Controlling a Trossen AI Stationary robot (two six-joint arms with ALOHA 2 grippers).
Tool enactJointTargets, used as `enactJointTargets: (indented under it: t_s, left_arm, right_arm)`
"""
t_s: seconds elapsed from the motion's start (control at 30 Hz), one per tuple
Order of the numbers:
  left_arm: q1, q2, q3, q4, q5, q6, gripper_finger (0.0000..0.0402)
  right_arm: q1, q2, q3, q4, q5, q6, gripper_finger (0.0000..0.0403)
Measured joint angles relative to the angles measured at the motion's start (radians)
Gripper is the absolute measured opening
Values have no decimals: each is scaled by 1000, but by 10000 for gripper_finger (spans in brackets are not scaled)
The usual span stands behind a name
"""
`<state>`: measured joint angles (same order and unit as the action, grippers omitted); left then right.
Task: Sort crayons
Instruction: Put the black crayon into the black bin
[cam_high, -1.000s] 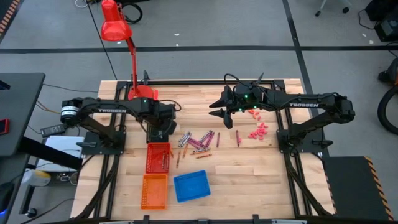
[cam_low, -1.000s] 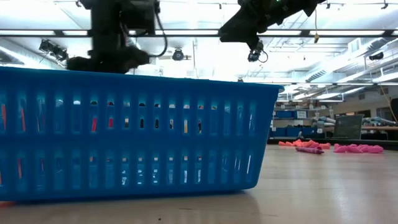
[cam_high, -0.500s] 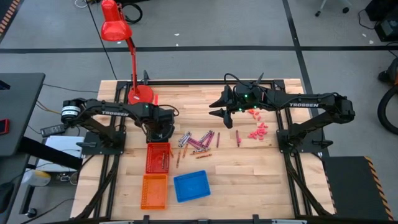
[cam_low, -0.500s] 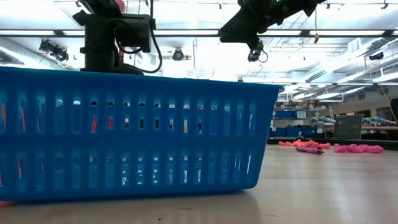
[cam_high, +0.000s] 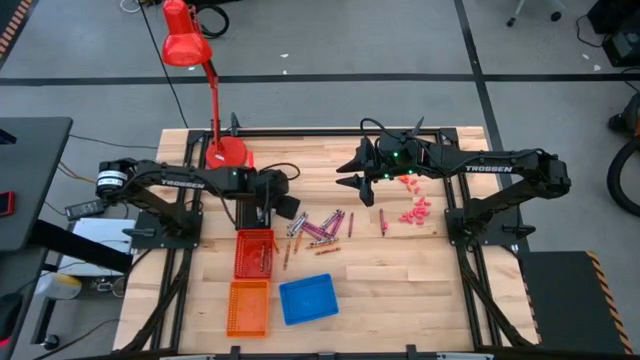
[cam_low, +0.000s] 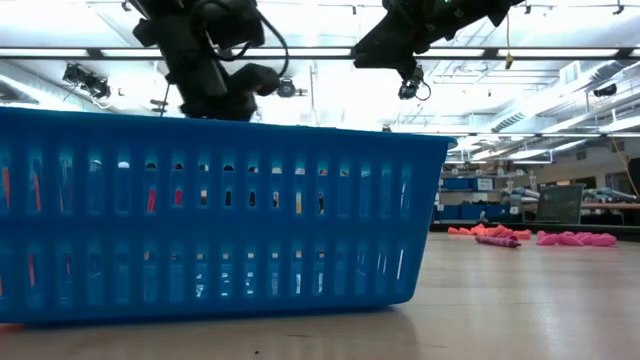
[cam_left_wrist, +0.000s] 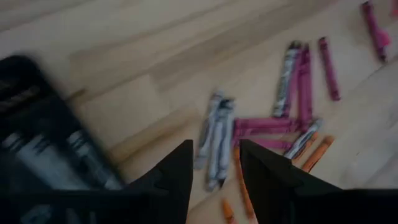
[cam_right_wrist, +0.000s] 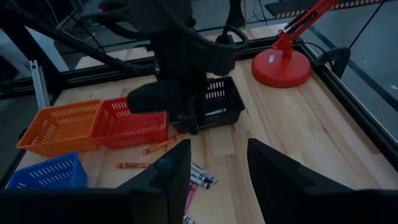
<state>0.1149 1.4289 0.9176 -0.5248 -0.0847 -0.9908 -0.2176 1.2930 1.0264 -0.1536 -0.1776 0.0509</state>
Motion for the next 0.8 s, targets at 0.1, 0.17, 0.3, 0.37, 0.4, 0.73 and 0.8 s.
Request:
enactJointTargets:
  t_s: [0.1,0.17,0.3,0.37,0.4,0.73,0.8]
  left_arm:
    - [-16,25,0,25,-7,16,144]
    - [-26,50,0,28,-3,17,144]
    - [-50,106,0,41,9,17,144]
    - [-59,136,17,28,10,19,144]
    - [-63,152,32,27,10,28,144]
    - [-71,314,155,-22,-39,221,144]
    - [-70,329,161,-46,-60,244,143]
  right_arm:
    - [0,0,0,4,0,-2,162]
    - [0,0,0,4,-2,-2,162]
    - [0,0,0,6,-5,-2,162]
    - [-1,0,0,11,-5,-2,162]
    - [-3,0,0,11,-5,-2,162]
    - [-9,0,0,11,-6,-2,162]
    - [-9,0,0,11,-6,2,162]
